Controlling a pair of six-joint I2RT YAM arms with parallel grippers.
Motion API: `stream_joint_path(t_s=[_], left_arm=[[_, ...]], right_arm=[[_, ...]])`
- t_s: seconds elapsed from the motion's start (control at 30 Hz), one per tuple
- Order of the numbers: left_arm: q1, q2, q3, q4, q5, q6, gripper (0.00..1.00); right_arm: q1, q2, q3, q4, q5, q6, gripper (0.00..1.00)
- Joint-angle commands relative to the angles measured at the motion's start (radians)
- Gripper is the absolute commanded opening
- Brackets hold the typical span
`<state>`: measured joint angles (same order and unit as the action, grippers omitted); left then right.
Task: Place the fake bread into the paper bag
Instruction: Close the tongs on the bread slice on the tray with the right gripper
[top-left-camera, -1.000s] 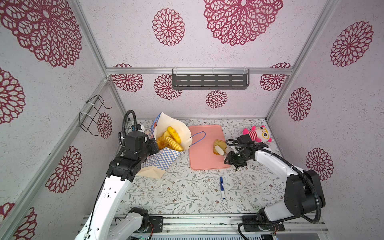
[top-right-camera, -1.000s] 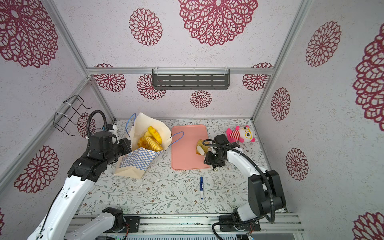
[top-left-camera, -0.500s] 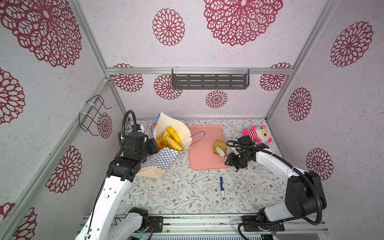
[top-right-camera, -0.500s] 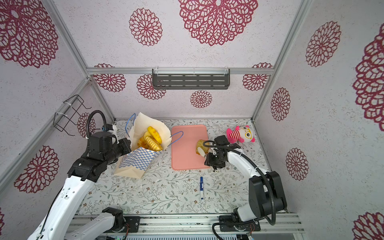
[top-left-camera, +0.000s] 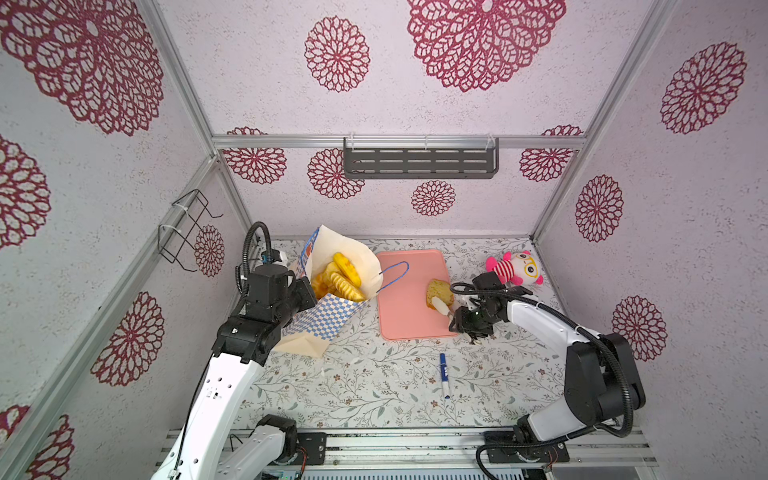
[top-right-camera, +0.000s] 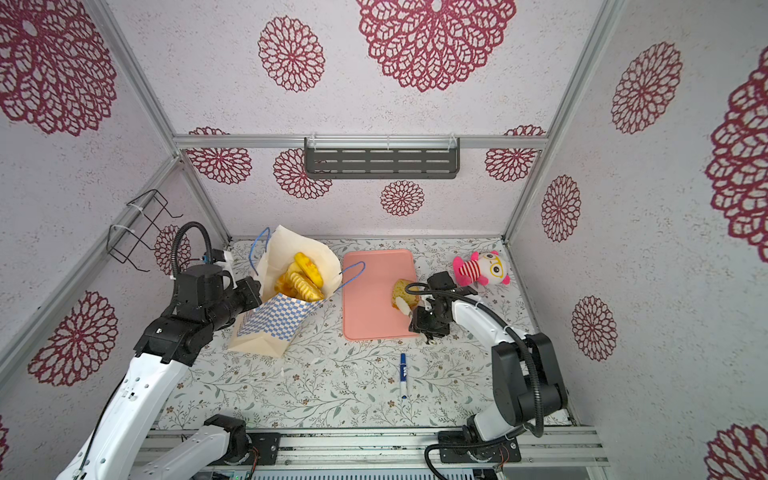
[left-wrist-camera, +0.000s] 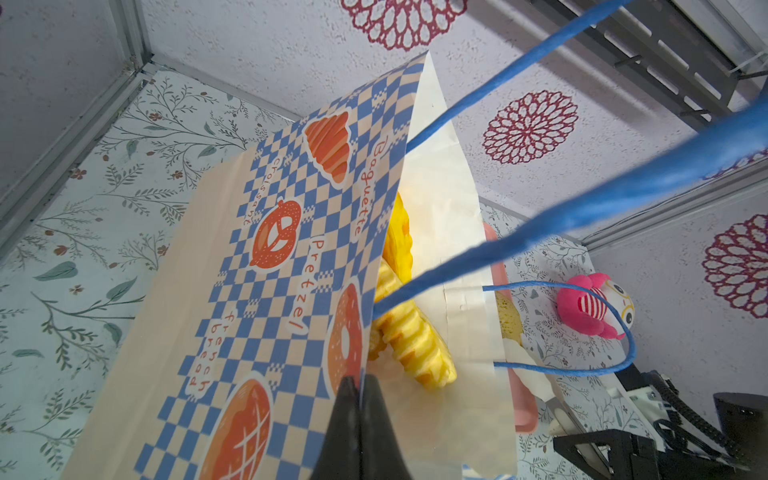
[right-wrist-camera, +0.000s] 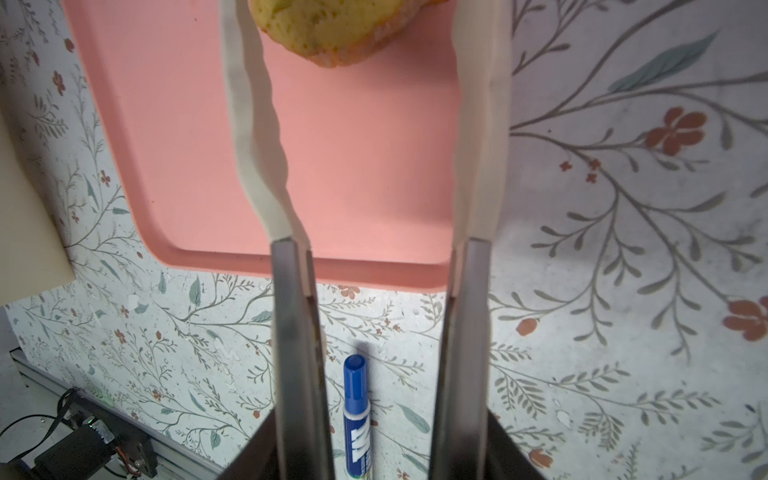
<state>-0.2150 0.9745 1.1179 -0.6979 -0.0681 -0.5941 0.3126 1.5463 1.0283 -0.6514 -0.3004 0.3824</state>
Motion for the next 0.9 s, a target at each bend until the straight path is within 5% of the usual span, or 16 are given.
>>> stream_joint_path(t_s=[0.0, 0.33, 0.87], left_arm=[[0.012, -0.006, -0.01, -0.002, -0.009, 0.013, 0.0], [0.016, -0.008, -0.009, -0.009, -0.013, 0.012, 0.0], [0.019, -0.013, -0.007, -0.021, -0.019, 0.012, 0.0]], right_arm=[[-0.006, 0.014, 0.049, 0.016, 0.005, -0.026, 0.52], [-0.006, 0.094, 0.136, 0.018, -0.001, -0.047, 0.45], [-0.008, 0.12, 0.16, 0.061, -0.035, -0.035, 0.16]])
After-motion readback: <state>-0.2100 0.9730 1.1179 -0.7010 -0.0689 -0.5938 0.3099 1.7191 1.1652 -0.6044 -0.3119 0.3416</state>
